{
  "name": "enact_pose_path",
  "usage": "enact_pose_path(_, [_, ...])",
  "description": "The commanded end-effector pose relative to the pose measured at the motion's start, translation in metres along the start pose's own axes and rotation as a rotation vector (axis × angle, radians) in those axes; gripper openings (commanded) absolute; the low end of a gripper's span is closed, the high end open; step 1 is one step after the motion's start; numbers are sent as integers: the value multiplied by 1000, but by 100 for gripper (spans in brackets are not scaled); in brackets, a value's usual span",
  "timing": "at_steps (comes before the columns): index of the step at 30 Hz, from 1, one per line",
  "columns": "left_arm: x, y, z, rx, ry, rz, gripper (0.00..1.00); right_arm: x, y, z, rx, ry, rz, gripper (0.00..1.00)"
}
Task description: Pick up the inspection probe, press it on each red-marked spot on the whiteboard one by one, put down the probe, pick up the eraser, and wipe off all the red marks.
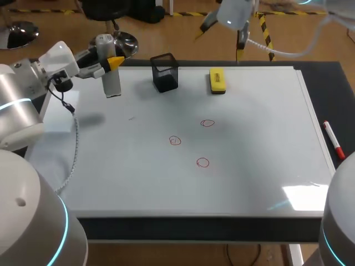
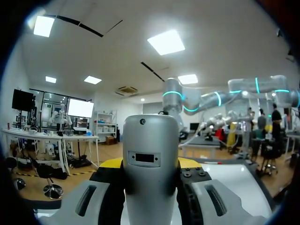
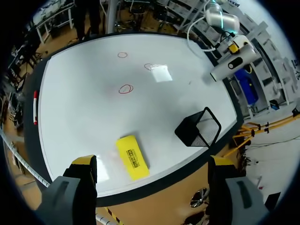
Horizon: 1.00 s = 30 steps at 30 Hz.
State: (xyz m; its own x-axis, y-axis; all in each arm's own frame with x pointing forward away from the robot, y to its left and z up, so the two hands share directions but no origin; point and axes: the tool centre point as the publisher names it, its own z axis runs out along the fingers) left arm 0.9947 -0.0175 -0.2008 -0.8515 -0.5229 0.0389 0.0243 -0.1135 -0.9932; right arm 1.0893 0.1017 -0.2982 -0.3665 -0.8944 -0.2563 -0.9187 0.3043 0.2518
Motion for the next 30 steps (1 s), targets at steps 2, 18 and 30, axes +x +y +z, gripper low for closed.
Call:
enact_pose_path(2, [0,0,1,3,-3,1,0,1,-1,9,-1,302,-36,100])
enact_pose_path(18, [0,0,1,3,-3,1,0,26,-29,38,185,276,5,100])
enact_pose_path(30, [0,0,1,3,-3,1,0,32,-33,53,243,180,26,100])
